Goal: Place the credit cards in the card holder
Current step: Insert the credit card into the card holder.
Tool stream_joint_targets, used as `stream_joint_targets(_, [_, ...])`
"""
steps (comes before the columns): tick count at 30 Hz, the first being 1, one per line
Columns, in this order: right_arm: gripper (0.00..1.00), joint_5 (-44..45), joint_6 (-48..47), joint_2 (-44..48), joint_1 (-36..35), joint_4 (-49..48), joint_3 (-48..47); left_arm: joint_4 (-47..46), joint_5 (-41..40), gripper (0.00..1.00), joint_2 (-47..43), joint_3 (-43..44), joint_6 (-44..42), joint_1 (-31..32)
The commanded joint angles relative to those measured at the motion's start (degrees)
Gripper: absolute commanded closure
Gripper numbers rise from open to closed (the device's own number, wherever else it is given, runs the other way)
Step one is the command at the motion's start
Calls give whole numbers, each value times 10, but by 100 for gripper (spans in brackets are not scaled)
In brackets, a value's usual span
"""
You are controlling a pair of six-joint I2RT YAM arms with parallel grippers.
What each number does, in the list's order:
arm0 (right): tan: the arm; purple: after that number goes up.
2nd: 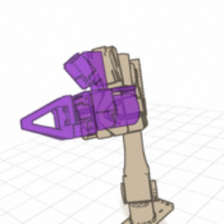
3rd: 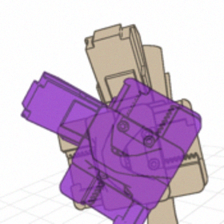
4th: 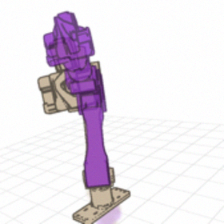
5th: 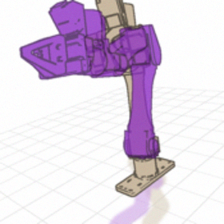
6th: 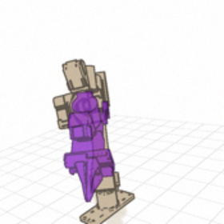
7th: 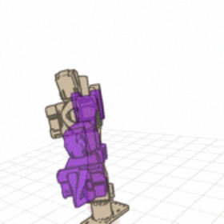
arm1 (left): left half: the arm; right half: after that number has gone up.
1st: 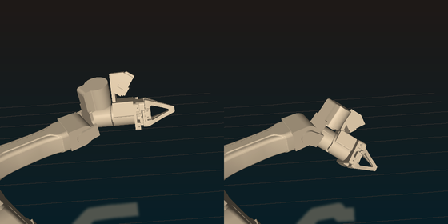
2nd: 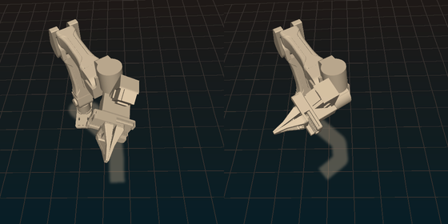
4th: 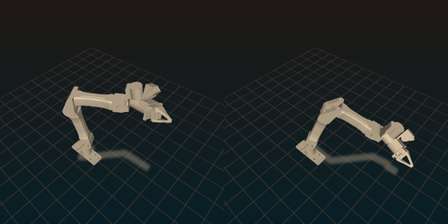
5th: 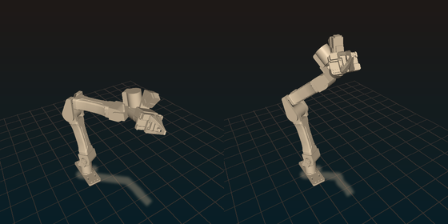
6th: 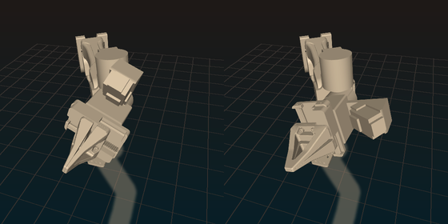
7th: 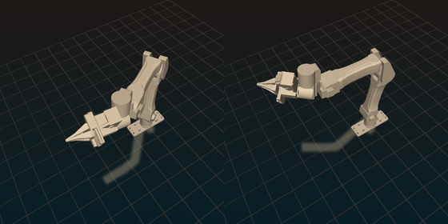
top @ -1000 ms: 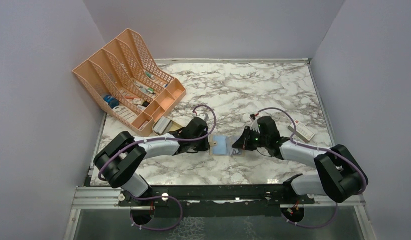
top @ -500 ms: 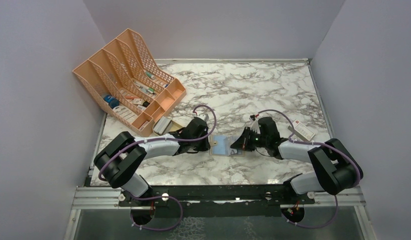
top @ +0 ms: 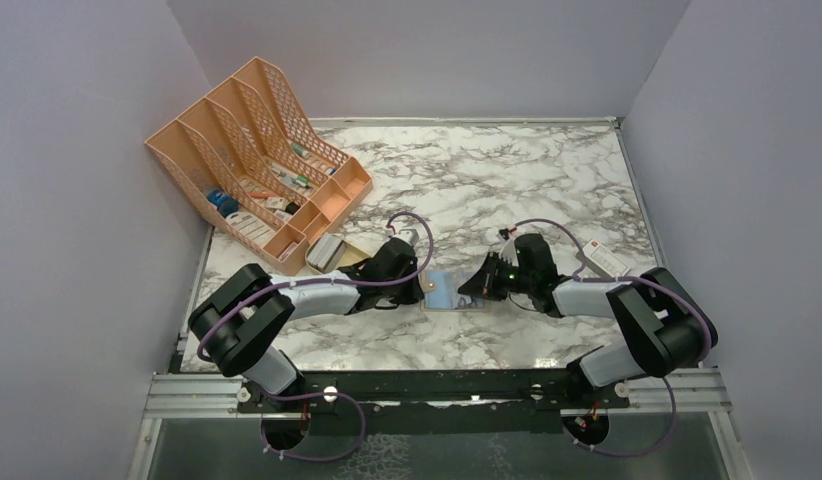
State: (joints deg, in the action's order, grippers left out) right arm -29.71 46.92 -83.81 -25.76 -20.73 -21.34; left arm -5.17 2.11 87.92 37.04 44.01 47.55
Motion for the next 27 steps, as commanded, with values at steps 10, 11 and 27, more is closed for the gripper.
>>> stream_joint_targets(10, [99, 22, 23, -7, 2, -59, 29, -14, 22, 92, 7, -19, 17, 13])
stream_joint_targets(11, [99, 21, 26, -9, 2, -63, 30, -16, 22, 92, 6, -22, 18, 13])
stream_joint_targets(27, [99, 48, 25, 17, 3, -62, 45, -24, 24, 92, 15, -27, 25, 21])
